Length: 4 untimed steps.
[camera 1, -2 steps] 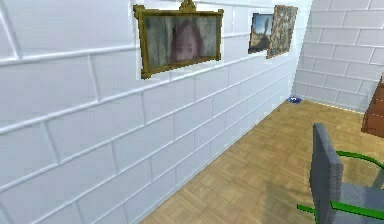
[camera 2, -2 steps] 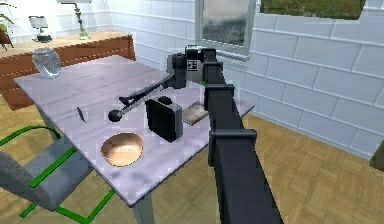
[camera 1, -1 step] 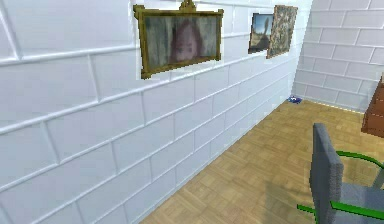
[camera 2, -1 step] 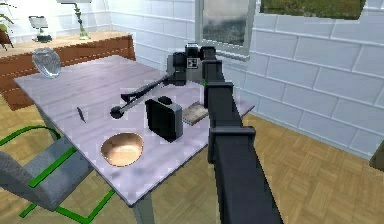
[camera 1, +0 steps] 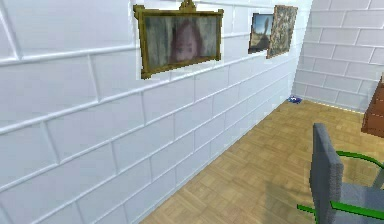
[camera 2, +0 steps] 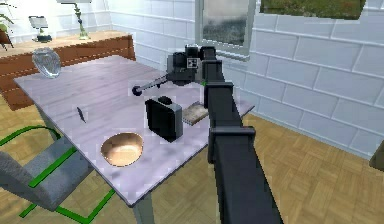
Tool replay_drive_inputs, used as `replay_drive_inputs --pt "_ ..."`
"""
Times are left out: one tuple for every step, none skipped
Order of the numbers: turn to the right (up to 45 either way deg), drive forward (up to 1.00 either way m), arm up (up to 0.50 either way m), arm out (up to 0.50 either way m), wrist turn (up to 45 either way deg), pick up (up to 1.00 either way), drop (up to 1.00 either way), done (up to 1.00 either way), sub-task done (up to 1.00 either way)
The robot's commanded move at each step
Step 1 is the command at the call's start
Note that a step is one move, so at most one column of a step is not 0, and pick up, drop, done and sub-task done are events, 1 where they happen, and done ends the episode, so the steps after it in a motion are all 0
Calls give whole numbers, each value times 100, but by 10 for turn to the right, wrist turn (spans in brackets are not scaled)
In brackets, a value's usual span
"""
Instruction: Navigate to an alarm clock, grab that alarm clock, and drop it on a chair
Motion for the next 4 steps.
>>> replay_drive_inputs --pt "0 0 0 0 240 0 0 0 0" --pt "0 0 -30 0 0 0 0 0 0" --pt "0 0 0 0 0 100 0 0 0" --pt "0 0 10 0 0 0 0 0 0"
